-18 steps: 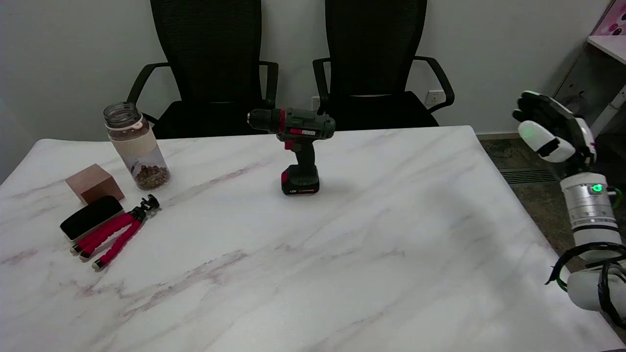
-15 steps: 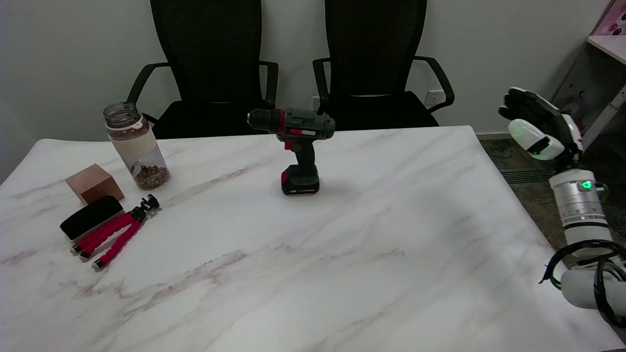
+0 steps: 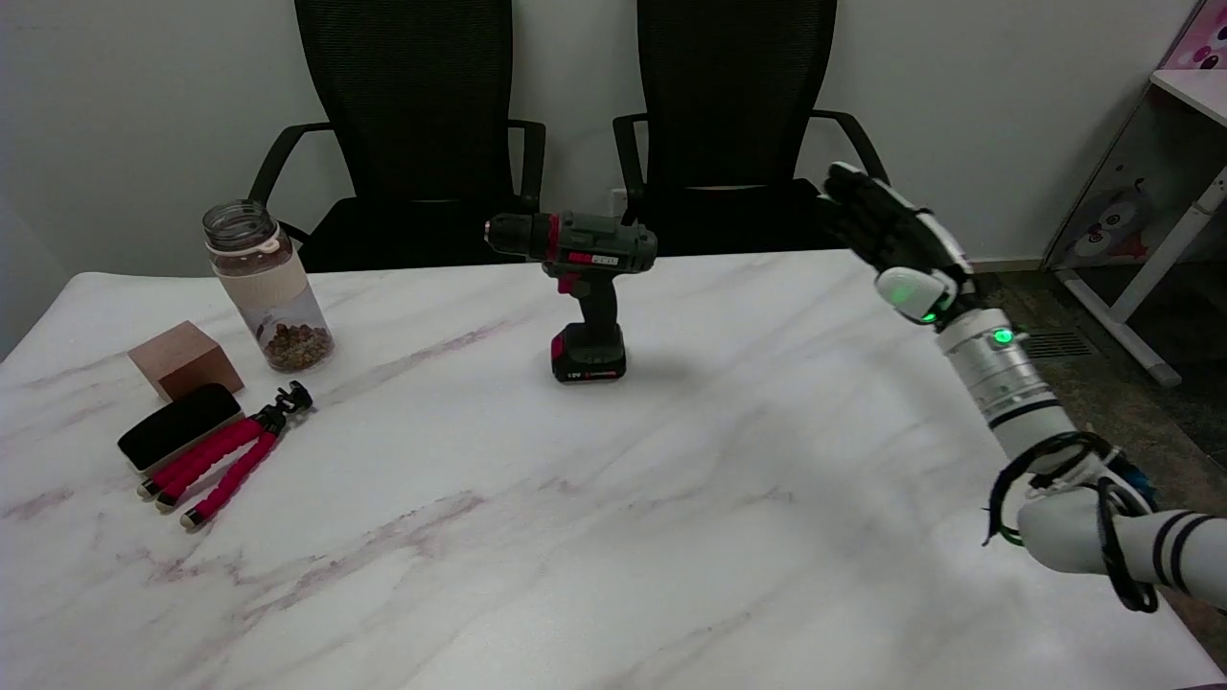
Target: Pick up the power screwdriver.
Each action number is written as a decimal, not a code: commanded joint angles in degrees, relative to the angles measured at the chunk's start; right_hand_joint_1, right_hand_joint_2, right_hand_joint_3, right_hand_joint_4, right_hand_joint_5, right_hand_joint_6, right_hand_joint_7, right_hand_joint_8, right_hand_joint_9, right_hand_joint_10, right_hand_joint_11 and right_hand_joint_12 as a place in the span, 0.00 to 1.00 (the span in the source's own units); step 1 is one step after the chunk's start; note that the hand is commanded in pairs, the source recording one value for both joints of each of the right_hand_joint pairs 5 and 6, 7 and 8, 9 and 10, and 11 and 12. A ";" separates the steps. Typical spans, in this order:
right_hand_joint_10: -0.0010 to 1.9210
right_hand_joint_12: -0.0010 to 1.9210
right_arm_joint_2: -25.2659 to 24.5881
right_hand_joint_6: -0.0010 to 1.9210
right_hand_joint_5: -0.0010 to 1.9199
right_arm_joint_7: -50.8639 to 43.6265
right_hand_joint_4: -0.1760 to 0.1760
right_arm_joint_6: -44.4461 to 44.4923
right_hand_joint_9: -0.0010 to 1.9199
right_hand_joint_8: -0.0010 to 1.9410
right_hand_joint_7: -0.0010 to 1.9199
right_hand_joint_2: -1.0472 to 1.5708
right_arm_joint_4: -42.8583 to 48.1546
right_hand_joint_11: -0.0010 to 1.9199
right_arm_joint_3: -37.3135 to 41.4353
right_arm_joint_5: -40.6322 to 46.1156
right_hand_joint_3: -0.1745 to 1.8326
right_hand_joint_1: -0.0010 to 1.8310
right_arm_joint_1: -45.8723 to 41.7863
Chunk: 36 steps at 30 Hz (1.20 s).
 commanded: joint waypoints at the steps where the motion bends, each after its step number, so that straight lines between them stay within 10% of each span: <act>1: 0.14 0.11 -13.07 0.10 0.10 0.92 0.62 -13.78 0.14 0.10 0.10 0.23 7.48 0.11 -11.38 -8.45 0.55 0.50 16.92; 25: 0.14 0.12 -35.77 0.11 0.11 -1.70 0.89 -21.96 0.14 0.11 0.11 0.19 28.07 0.12 -14.64 -9.06 0.52 0.50 26.60; 36: 0.14 0.12 -36.59 0.10 0.10 -4.97 0.96 -23.76 0.14 0.10 0.10 0.18 28.76 0.12 -14.48 -8.98 0.52 0.50 28.54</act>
